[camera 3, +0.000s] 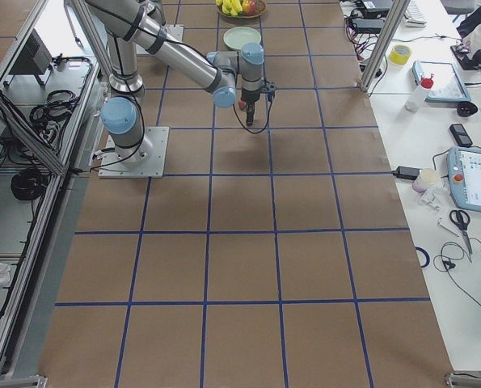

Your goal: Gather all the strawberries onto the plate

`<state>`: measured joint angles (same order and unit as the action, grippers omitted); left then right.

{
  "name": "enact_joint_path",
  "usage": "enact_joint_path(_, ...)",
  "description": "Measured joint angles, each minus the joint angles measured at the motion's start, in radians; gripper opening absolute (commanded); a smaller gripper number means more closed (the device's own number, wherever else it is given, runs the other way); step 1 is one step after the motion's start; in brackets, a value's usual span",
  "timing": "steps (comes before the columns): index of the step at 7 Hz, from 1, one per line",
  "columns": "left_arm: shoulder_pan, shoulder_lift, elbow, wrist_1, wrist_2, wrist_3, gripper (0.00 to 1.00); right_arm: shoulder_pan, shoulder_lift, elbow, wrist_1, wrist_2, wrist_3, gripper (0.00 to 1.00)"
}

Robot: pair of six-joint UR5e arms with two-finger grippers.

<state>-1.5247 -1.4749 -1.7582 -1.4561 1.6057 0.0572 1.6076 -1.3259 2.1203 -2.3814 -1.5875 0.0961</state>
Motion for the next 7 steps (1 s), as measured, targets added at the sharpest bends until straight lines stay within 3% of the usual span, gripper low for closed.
enact_joint_path(2, -0.003, -0.002, -0.001, -0.004, 0.005, 0.003, 1.00, 0.000, 0.028, 0.006, -0.035, -0.006, 0.002, 0.89)
enact_joint_path(3, -0.007, -0.001, 0.000, -0.016, 0.013, 0.005, 1.00, 0.000, 0.035, 0.006, -0.039, -0.002, 0.003, 0.75)
enact_joint_path(5, -0.012, 0.002, 0.007, -0.034, 0.012, 0.004, 1.00, 0.000, 0.043, 0.007, -0.038, 0.007, 0.004, 0.29)
enact_joint_path(6, -0.012, 0.006, 0.016, -0.051, 0.012, 0.003, 1.00, 0.000, 0.044, 0.006, -0.038, 0.009, 0.004, 0.19)
enact_joint_path(7, -0.010, 0.009, 0.035, -0.070, 0.014, 0.003, 1.00, 0.000, 0.044, 0.005, -0.037, 0.009, 0.004, 0.18)
